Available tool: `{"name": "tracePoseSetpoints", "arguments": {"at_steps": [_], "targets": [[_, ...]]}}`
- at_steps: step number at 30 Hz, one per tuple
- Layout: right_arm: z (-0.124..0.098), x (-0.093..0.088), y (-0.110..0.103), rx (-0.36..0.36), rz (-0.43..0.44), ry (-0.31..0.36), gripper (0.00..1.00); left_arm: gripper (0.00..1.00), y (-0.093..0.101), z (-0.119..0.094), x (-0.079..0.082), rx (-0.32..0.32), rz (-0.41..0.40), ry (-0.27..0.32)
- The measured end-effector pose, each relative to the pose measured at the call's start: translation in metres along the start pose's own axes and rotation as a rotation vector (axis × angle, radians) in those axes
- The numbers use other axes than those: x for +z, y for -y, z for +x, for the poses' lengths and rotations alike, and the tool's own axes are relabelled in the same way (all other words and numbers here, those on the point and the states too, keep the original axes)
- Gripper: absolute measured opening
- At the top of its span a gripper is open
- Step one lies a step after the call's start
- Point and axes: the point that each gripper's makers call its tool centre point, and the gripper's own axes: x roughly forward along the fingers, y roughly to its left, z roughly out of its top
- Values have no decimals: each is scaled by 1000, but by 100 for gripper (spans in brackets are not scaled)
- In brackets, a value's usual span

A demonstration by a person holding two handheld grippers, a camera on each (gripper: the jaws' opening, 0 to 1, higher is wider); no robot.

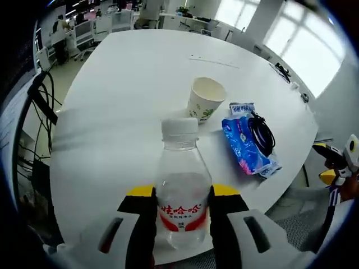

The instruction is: Arrange the tabletop items into an orderly group along one side of the table until the central work area is clear of visible clutter.

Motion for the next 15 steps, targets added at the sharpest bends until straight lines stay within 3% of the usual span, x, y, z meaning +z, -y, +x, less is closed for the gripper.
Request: {"name": "tracePoseSetpoints", "arguments": {"at_steps": [8, 15], "targets": [[0, 0, -2, 4, 2, 0, 68, 34, 0, -12, 5, -3, -16, 18], [1, 1, -2, 9, -4, 2, 68, 34, -12, -14, 12, 14, -9, 39]]}}
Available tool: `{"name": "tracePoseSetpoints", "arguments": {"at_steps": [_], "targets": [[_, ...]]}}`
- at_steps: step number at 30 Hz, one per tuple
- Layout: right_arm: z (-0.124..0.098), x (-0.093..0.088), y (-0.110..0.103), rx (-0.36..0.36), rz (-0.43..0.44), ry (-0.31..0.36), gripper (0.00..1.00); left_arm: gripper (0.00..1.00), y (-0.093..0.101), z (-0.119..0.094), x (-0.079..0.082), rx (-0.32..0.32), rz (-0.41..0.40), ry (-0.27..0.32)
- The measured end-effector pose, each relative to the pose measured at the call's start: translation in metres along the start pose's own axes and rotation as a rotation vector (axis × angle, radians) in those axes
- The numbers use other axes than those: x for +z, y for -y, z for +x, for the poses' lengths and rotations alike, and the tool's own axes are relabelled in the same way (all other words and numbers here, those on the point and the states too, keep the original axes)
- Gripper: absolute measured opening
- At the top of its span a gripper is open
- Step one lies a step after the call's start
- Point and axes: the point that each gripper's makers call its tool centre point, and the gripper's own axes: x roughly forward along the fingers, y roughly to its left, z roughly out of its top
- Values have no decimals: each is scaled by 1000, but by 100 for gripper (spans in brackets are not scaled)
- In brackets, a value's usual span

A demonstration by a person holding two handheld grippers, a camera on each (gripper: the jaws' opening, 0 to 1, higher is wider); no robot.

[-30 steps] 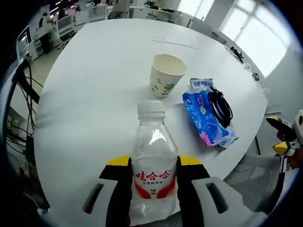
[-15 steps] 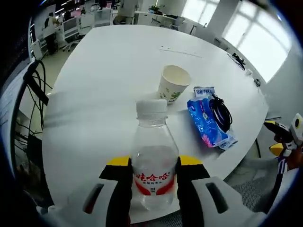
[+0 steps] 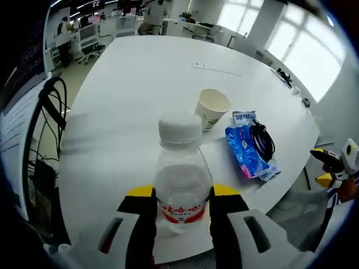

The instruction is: Arrange the tabletop items into an orderly group along one side of the table until the central work area is clear of visible clutter.

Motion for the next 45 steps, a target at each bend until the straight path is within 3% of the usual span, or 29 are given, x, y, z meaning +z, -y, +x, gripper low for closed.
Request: {"name": "tracePoseSetpoints", "arguments": {"at_steps": [19, 40, 45], "targets": [[-2, -3, 0, 4, 1, -4, 67, 35, -4, -6, -10, 42, 23, 36], [1, -7, -8, 37, -13, -22, 67, 35, 12, -22, -37, 106, 63, 74], [2, -11, -8, 42, -11, -29, 67, 35, 8, -21, -42, 121, 71, 78]]}}
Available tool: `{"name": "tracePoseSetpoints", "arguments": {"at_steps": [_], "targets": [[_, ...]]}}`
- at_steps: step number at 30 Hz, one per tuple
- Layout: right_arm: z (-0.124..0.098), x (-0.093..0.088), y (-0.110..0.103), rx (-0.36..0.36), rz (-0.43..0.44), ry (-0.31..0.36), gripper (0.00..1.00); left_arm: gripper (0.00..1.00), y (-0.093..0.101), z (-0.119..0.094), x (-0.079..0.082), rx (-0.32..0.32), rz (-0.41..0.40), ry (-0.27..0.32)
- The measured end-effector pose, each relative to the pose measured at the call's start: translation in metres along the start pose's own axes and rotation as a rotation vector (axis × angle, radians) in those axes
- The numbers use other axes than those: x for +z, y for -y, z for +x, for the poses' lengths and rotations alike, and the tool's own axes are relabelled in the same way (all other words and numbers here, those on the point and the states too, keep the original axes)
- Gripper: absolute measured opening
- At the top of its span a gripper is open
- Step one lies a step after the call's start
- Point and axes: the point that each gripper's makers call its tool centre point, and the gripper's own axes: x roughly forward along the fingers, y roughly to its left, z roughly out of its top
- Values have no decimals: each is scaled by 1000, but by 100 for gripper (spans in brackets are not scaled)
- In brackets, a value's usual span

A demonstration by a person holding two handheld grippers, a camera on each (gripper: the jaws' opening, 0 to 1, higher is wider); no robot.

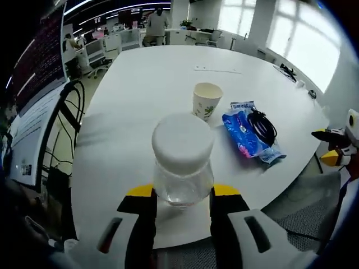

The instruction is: Arrange the tabletop items into an orderly group along one side of the table until the central work area is clear of visible clutter.

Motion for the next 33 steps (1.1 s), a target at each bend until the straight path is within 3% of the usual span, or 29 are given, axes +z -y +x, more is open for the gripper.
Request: {"name": "tracePoseSetpoints", "arguments": {"at_steps": [13, 17, 19, 23, 33], "targets": [[6, 1, -8, 22, 8, -1, 67, 34, 4, 5, -6, 62, -29, 55], [7, 2, -9, 25, 8, 2, 67, 32, 5, 10, -13, 77, -54, 30], [7, 4, -9, 24, 11, 5, 67, 30, 5, 14, -23, 72, -93, 5], [6, 5, -8, 19, 13, 9, 67, 27, 12, 12, -35, 56, -154, 22], [5, 0, -4, 12, 28, 2, 67, 36, 8, 18, -34, 46, -143, 73]]}}
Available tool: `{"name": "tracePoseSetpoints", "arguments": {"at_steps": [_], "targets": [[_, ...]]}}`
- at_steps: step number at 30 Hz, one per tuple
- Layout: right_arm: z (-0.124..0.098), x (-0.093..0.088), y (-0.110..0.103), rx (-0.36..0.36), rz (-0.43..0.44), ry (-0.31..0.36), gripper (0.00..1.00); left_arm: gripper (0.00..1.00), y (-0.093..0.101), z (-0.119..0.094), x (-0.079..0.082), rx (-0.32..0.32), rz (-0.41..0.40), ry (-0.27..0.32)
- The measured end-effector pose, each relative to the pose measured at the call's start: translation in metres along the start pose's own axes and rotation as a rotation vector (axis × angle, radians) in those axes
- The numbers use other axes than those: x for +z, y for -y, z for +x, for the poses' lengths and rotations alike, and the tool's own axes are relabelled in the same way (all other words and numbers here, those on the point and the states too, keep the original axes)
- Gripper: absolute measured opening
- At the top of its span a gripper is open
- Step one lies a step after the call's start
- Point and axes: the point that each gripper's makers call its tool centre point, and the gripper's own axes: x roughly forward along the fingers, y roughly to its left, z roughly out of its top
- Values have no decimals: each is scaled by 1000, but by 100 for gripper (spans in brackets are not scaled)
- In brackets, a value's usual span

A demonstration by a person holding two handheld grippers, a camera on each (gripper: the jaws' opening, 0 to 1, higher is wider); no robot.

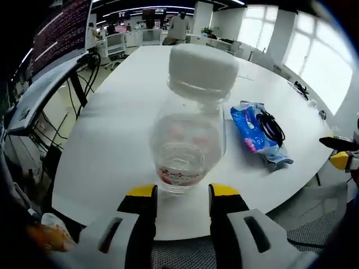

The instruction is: Arrange the tabletop items into an orderly group along one side of the table until the central work area is clear of visible clutter.

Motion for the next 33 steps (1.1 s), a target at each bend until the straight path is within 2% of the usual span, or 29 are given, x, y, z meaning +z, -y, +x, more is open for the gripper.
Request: {"name": "tracePoseSetpoints", "arguments": {"at_steps": [9, 11, 15, 21, 24, 25, 26, 27, 28, 29, 33], "targets": [[2, -1, -2, 6, -19, -18, 67, 46, 3, 1, 21, -46, 4, 96], [1, 0, -1, 1, -17, -18, 67, 48, 8, 2, 22, -66, 50, 97], [-3, 6, 3, -13, -7, 5, 67, 57, 10, 4, 23, -89, 81, 97], [-7, 5, 8, -27, 16, 13, 67, 56, 9, 7, 29, -100, 146, 102], [-9, 4, 13, -33, 21, 11, 67, 60, 19, 12, 31, -167, 121, 97], [-10, 4, 14, -35, 22, 10, 67, 53, 19, 11, 33, -167, 133, 104], [-10, 4, 15, -37, 23, 11, 67, 43, 14, 12, 39, -138, 152, 131], [-10, 5, 17, -40, 25, 11, 67, 41, 6, 13, 37, -97, 162, 113], [-10, 5, 17, -41, 25, 11, 67, 41, 17, 17, 33, -164, 117, 99], [-11, 6, 18, -45, 24, 12, 67, 41, 11, 21, 38, -139, 127, 124], [-13, 7, 23, -60, 32, 18, 67, 40, 16, 23, 43, -122, 142, 131]]}}
